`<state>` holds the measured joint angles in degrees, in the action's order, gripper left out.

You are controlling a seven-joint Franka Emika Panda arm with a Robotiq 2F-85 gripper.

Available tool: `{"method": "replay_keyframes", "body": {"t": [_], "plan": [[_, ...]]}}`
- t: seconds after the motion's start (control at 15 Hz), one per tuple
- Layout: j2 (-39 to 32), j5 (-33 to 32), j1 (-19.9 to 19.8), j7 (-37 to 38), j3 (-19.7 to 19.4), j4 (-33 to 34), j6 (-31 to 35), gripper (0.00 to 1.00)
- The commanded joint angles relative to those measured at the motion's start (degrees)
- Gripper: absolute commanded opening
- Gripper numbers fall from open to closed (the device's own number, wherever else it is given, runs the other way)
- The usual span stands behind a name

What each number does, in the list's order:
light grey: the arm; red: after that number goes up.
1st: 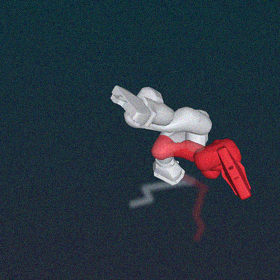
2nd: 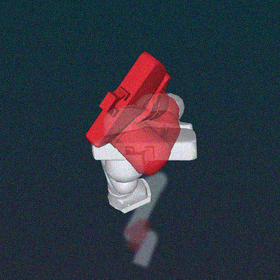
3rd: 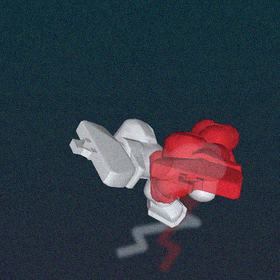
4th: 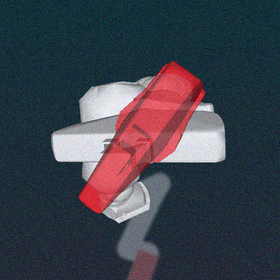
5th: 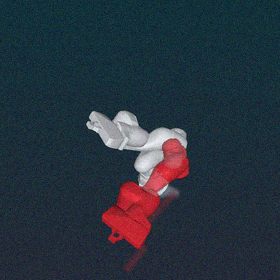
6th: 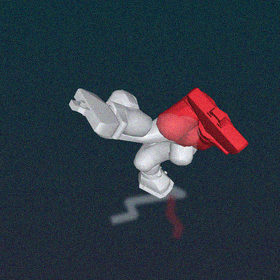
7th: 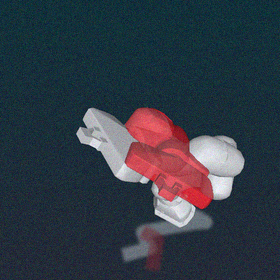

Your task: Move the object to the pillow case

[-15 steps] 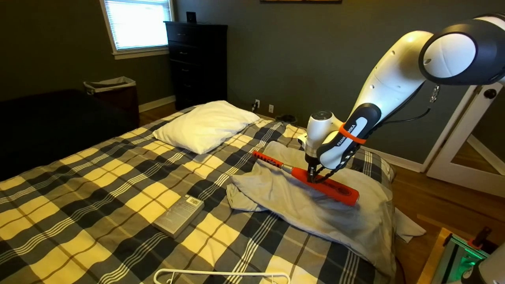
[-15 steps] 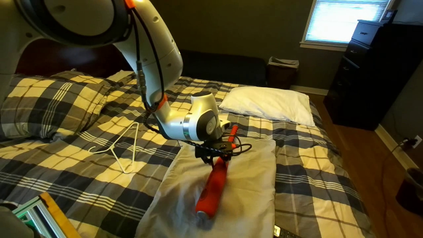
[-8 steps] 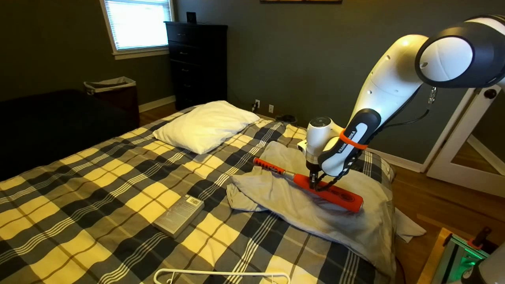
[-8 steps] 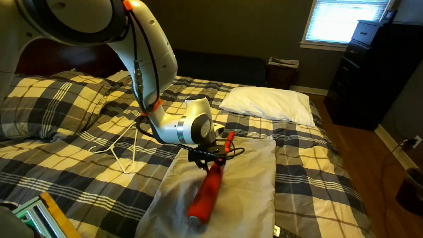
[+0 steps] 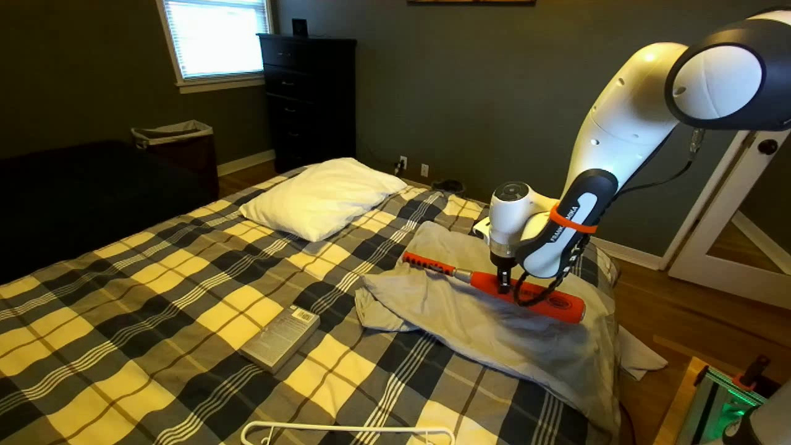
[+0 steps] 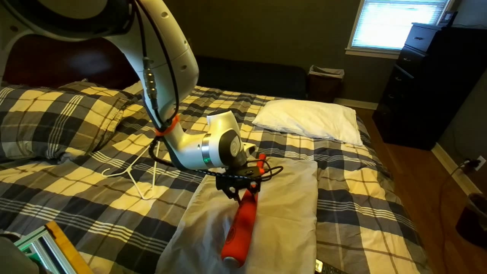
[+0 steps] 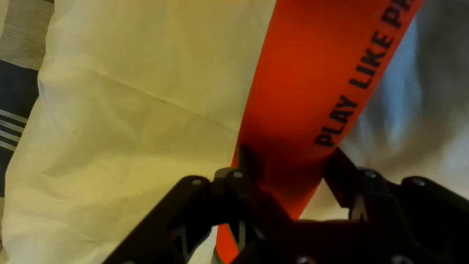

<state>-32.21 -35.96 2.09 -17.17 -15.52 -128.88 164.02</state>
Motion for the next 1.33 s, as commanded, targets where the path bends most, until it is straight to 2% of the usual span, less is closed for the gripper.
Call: {"method": "replay_keyframes", "body": {"t": [0.0,0.27,0.4,0.6,0.87,0.93,1.07,1.2,1.27], "plan": [[0.93,-4.51,0.84,1.93,-0.93,-2.12,1.35,0.27],[0.94,-6.12,0.27,3.70,-0.80,-2.50,1.74,0.27],[1.21,-7.12,0.58,6.24,-1.90,-2.82,3.58,0.27],[1.09,-7.95,2.47,9.49,-5.69,-3.34,8.18,0.27],[0.09,-6.63,2.57,9.20,-7.39,-2.83,9.87,0.27],[0.20,-5.83,1.84,8.38,-6.60,-2.86,8.54,0.77],[0.18,-5.41,1.21,7.92,-6.06,-2.93,8.48,0.84],[0.24,-5.25,0.87,7.69,-5.77,-2.99,8.65,0.99],[0.35,-5.35,1.01,7.81,-5.91,-3.09,8.78,1.00]]}}
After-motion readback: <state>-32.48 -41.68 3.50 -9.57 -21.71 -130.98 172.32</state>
